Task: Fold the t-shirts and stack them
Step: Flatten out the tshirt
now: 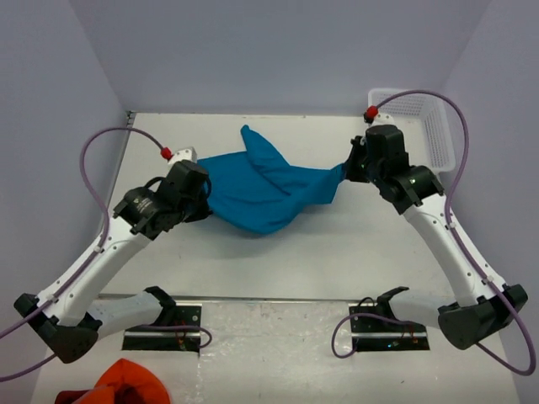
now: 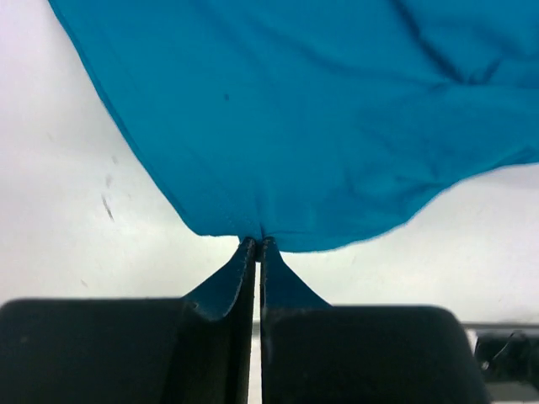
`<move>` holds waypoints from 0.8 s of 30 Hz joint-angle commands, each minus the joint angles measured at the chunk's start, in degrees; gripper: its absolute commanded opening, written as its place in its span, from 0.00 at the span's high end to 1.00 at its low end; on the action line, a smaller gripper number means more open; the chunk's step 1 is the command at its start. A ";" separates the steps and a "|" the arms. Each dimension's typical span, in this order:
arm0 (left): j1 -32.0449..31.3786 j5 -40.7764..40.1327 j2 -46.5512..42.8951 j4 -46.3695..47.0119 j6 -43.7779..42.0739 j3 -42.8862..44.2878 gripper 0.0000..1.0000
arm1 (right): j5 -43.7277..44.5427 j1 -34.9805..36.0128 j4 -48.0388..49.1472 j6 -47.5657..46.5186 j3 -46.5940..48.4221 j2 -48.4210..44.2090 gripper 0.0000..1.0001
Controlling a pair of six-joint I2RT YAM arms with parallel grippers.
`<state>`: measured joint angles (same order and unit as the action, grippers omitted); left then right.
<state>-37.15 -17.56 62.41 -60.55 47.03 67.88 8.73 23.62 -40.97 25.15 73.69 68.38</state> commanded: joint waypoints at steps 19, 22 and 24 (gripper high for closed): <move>0.41 -16.99 -1.50 -0.62 -27.76 56.48 1.00 | 0.16 0.20 -8.66 -17.58 48.15 -3.78 1.00; 0.41 -13.05 -2.64 2.97 -29.88 59.03 1.00 | -3.87 0.29 -13.78 -18.90 59.18 -2.81 1.00; 0.41 -8.57 -3.70 4.65 -31.28 59.39 1.00 | -6.26 0.29 -15.10 -19.61 63.66 -3.34 1.00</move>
<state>-37.12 -32.08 58.74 -60.36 21.23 126.13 7.25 23.81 -51.92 8.47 130.93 66.65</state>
